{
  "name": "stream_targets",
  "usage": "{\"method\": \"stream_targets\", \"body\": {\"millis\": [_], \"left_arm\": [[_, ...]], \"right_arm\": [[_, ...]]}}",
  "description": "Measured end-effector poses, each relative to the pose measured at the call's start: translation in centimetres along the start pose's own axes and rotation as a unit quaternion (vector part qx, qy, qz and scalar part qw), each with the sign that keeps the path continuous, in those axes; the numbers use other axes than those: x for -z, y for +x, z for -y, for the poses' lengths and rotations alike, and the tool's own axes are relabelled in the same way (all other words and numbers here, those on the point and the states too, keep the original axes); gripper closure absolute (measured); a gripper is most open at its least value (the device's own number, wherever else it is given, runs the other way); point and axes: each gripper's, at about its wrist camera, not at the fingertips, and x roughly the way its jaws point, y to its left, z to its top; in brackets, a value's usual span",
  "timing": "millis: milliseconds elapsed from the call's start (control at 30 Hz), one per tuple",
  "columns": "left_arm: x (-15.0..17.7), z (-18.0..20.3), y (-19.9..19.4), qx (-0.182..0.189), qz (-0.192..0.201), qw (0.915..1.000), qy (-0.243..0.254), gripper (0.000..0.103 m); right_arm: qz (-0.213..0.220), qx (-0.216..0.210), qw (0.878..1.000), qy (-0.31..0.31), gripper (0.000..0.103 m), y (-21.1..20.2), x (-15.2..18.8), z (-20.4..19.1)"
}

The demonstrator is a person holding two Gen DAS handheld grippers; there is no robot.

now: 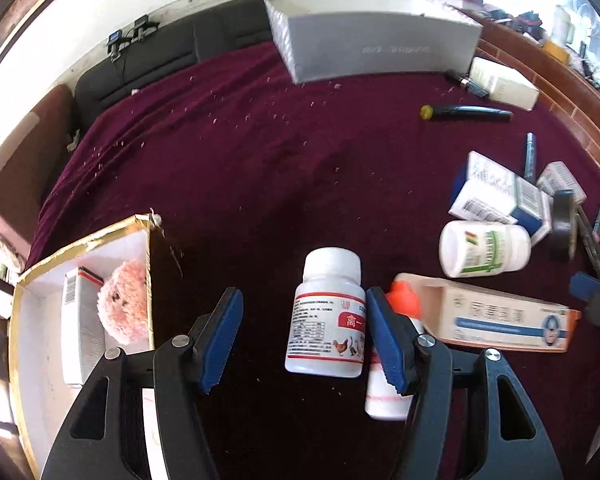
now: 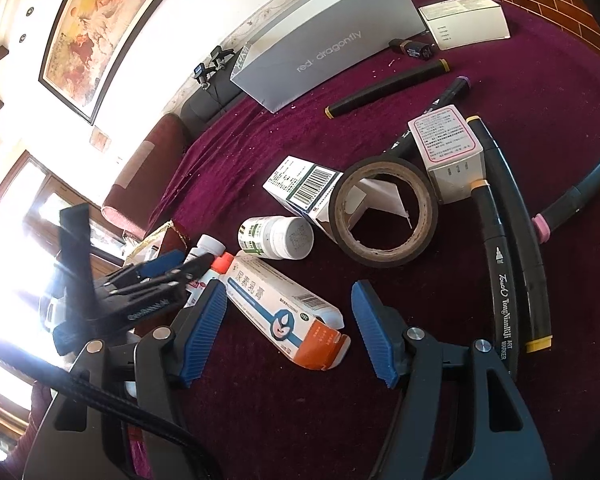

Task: Organize objects
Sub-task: 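Grasp the white medicine bottle with the left tool, then lift the white bottle with the left tool while the right tool grasps the dropper bottle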

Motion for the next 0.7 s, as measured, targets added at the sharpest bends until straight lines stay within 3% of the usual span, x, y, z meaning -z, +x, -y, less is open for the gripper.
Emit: {"method": "stream_targets", "body": {"millis": [100,200,233,267,433,700], "left_arm": [[-0.3,-0.3,0.9,-0.004,-0.022,0.9995,-0.022,0.046],[-0.3,-0.1,0.9,-0.007,-0.02,0.9995,-0.023,0.049],[-0.2,0.1,0.7,-0.002,-0.017,0.9996,-0.023,0.056],[-0.1,0.2,0.6,0.008,-0.016,0.9995,-0.027,0.073],[1.3,-0.3,-2.2,0.046,0.019,0.9972,-0.055,0.073],[5.1,-3.8,-9.7,0.111,0.086,0.9842,-0.108,0.073]], "right_arm": [[-0.001,-0.001,1.0,0.001,0.039,0.0,0.0,0.0],[-0.003,-0.008,1.0,0.003,0.038,0.2,0.0,0.1],[-0.004,-0.007,1.0,0.004,0.038,0.2,0.0,0.1],[-0.005,-0.006,1.0,0.005,0.036,0.3,0.0,0.1],[-0.006,0.008,1.0,0.005,0.035,0.5,0.1,0.4],[0.026,0.101,0.994,-0.024,0.035,0.1,0.3,-0.3]]}}
